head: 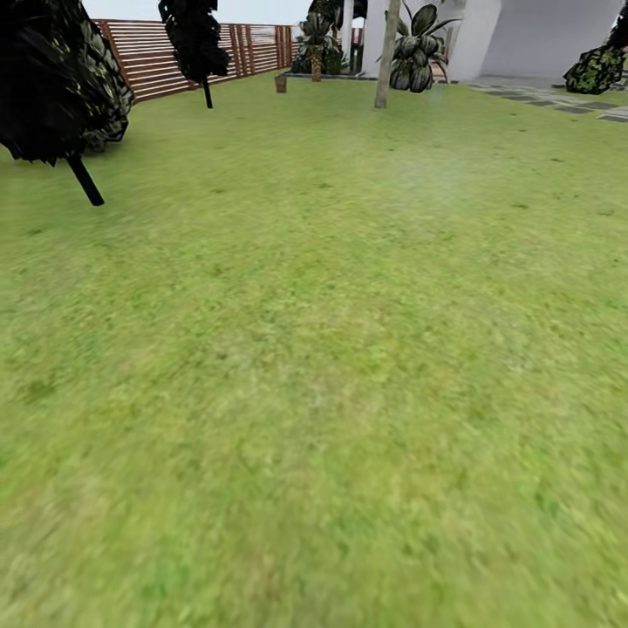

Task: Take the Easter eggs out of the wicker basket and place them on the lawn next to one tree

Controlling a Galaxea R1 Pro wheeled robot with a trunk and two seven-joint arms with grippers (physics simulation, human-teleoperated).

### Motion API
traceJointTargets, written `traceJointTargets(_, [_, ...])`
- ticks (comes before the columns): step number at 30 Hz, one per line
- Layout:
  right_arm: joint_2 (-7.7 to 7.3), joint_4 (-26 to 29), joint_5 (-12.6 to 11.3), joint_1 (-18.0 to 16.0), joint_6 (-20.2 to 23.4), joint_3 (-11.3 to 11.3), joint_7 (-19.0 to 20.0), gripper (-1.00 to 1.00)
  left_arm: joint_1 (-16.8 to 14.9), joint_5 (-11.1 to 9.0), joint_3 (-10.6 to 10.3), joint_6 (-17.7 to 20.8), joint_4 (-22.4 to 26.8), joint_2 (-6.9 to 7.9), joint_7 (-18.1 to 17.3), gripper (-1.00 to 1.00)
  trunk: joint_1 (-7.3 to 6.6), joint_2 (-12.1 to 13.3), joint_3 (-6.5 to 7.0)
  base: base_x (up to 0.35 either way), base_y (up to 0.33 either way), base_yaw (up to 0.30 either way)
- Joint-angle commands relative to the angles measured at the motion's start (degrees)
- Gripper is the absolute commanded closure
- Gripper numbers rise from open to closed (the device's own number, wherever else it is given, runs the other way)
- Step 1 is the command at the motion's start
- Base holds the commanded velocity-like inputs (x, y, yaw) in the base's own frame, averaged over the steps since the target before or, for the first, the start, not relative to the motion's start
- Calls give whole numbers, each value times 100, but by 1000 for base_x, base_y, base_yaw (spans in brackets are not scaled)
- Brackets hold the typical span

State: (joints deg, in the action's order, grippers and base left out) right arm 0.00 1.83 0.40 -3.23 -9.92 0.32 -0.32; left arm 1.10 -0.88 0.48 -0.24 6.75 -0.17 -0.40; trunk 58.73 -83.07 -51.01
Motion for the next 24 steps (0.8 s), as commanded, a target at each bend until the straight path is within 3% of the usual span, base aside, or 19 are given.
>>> traceJointTargets(1, [-3,-4,4,-2,-19,3,-3,-100,4,-9,5,-3,10,0,-4,-100,0,-1,7,0,0,98])
traceJointTargets(24, [-3,-5,4,-2,-19,3,-3,-100,4,-9,5,-3,10,0,-4,-100,0,-1,212,0,0,35])
